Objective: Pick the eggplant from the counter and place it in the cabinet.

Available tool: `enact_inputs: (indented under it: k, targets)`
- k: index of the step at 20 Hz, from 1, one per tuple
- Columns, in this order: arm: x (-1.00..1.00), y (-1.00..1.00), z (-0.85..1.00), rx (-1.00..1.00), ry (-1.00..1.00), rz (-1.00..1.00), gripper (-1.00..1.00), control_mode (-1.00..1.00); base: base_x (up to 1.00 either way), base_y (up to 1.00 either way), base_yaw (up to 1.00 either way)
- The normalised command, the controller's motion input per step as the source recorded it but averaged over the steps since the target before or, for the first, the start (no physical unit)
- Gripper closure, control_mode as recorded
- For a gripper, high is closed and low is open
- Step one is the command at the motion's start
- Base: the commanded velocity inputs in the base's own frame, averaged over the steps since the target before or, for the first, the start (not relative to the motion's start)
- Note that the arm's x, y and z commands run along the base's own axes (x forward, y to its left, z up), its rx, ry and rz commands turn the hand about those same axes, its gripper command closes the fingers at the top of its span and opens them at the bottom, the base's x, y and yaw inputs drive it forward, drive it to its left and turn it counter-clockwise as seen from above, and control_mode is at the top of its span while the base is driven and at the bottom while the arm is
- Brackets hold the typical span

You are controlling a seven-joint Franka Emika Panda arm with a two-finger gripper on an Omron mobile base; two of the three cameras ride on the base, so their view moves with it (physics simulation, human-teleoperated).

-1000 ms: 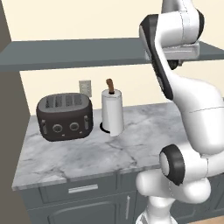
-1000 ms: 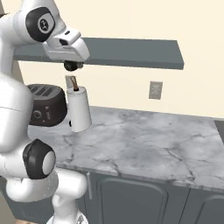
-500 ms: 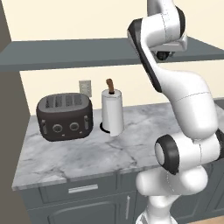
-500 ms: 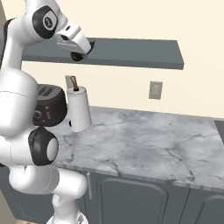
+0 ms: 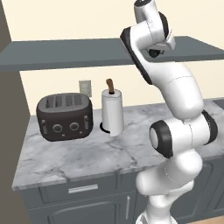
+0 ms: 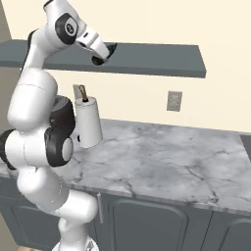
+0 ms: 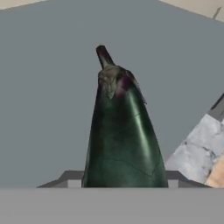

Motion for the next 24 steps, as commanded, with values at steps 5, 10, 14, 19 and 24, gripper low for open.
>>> enact_inputs:
  k: [5, 10, 14, 19, 24]
  targets:
    - [0.86, -0.11, 0.09, 0.0, -0.01, -0.07, 1.0, -1.0, 0.0, 0.0, 0.0]
    - [0.68, 0.0, 0.04, 0.0, 0.0, -0.05, -1.0, -1.0, 0.0, 0.0, 0.0]
    - [0.4, 0.0, 0.18, 0.0, -0.03, -0.02, -1.0, -1.0, 0.0, 0.0, 0.0]
    - [0.0, -0.05, 0.02, -0.01, -0.2, 0.0, -1.0, -1.0, 0.0, 0.0, 0.0]
    - [-0.12, -0.23, 0.04, 0.0, -0.16, 0.0, -1.0, -1.0, 0.0, 0.0, 0.0]
